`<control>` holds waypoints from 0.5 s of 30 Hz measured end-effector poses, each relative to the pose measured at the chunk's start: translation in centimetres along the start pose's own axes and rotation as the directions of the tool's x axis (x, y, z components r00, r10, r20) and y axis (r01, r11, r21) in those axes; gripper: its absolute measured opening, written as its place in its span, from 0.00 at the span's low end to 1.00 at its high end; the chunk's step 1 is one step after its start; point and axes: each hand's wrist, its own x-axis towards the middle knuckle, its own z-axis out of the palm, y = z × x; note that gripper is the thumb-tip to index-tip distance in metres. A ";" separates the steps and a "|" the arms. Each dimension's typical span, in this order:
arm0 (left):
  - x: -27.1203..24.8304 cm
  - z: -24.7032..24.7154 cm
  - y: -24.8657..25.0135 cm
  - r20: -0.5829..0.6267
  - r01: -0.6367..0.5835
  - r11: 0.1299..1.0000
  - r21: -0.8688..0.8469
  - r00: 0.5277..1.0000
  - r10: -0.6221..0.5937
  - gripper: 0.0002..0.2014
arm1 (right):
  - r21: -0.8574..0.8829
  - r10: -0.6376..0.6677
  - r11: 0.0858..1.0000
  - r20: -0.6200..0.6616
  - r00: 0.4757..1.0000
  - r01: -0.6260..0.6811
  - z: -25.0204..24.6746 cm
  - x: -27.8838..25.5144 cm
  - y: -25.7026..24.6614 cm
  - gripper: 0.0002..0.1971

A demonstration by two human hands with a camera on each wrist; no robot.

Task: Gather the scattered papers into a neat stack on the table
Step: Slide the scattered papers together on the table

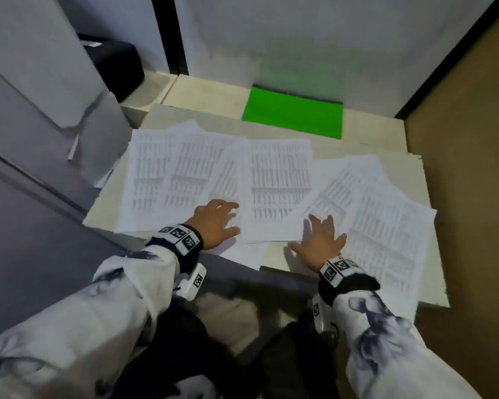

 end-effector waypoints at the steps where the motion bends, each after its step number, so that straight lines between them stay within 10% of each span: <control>1: 0.5 0.5 0.4 0.045 -0.035 0.999 0.027 0.998 0.034 0.35 | -0.015 0.013 1.000 0.001 1.000 -0.013 0.8 0.7 -0.1 0.51; 6: 1.1 1.3 2.5 0.195 -0.024 0.967 0.254 0.980 -0.026 0.34 | -0.040 0.080 0.996 -0.008 0.997 -0.081 3.0 3.2 -1.2 0.56; 15: 2.1 4.5 2.5 0.073 0.027 0.883 0.469 0.995 -0.069 0.40 | 0.013 0.090 0.996 -0.154 0.984 -0.089 4.4 2.7 -2.4 0.50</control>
